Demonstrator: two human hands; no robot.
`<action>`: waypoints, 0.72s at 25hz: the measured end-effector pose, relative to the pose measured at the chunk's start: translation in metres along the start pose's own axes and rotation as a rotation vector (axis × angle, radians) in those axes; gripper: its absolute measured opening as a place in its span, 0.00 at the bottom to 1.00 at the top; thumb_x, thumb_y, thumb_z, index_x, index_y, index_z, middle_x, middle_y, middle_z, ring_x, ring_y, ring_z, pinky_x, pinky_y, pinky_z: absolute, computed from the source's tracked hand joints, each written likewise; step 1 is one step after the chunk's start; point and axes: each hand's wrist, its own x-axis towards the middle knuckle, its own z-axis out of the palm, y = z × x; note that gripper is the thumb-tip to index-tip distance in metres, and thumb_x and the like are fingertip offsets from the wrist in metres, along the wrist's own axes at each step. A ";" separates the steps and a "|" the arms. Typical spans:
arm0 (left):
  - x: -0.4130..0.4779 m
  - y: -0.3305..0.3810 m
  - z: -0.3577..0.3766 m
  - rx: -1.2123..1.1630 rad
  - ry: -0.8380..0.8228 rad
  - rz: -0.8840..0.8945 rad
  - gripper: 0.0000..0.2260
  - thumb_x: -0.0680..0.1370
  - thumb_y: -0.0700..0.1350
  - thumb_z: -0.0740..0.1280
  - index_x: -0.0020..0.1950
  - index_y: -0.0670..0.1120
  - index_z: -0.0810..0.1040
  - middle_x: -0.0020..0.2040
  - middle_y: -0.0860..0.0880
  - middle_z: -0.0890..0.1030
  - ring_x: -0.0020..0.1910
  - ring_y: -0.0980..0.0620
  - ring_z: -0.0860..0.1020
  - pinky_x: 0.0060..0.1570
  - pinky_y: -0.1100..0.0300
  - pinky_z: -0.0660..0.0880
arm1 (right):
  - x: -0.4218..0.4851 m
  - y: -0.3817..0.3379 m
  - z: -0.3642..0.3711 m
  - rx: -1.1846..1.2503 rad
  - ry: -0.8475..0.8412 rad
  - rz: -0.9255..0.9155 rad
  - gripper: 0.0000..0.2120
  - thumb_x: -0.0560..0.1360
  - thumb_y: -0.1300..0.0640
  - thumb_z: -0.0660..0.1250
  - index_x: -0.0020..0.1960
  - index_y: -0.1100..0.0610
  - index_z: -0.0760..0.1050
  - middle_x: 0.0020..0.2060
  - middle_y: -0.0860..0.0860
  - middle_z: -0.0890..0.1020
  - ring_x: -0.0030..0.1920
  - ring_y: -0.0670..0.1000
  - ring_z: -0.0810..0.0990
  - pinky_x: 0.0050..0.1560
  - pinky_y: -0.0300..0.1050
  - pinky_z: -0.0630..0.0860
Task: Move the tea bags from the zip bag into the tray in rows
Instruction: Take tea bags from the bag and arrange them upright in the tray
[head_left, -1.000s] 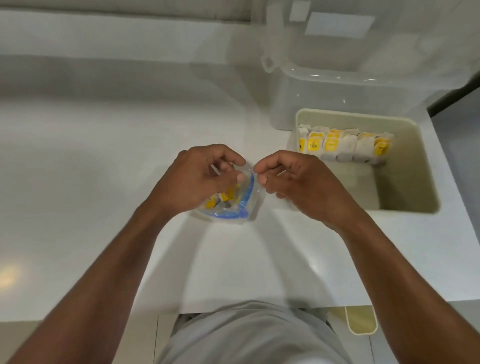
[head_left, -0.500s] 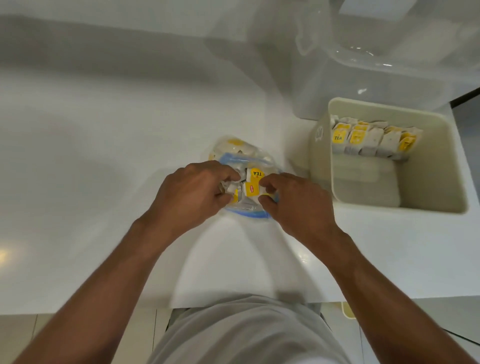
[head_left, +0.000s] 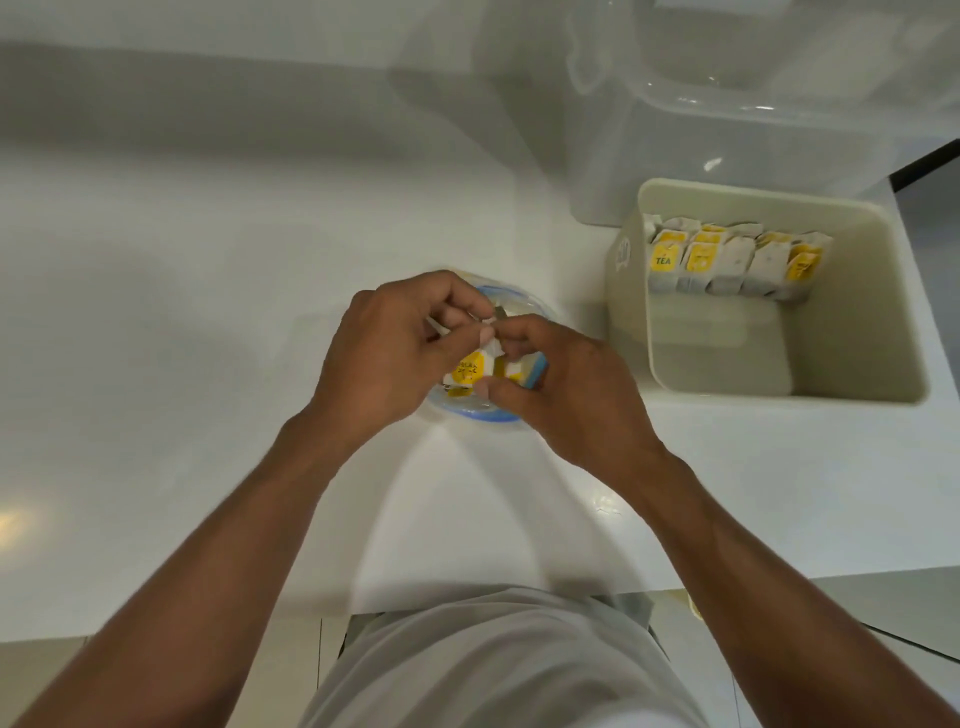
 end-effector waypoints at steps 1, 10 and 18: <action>0.001 0.004 0.000 -0.089 -0.021 -0.023 0.04 0.76 0.46 0.74 0.49 0.53 0.83 0.37 0.57 0.83 0.32 0.56 0.80 0.41 0.56 0.79 | 0.000 -0.001 -0.001 0.039 0.039 -0.010 0.17 0.72 0.42 0.72 0.59 0.42 0.77 0.47 0.40 0.82 0.41 0.41 0.78 0.44 0.39 0.75; 0.006 0.008 -0.002 -0.229 -0.048 -0.097 0.07 0.79 0.44 0.68 0.56 0.52 0.81 0.45 0.51 0.85 0.37 0.47 0.83 0.48 0.46 0.81 | 0.002 -0.004 -0.019 0.810 -0.025 0.308 0.04 0.76 0.56 0.71 0.50 0.53 0.79 0.35 0.49 0.83 0.35 0.49 0.81 0.35 0.41 0.78; 0.000 0.005 0.012 -0.143 -0.121 -0.120 0.09 0.72 0.48 0.77 0.51 0.54 0.82 0.40 0.53 0.84 0.41 0.52 0.83 0.49 0.46 0.80 | -0.002 -0.002 -0.018 0.857 -0.046 0.314 0.10 0.77 0.60 0.68 0.58 0.53 0.75 0.39 0.53 0.84 0.37 0.52 0.84 0.36 0.43 0.79</action>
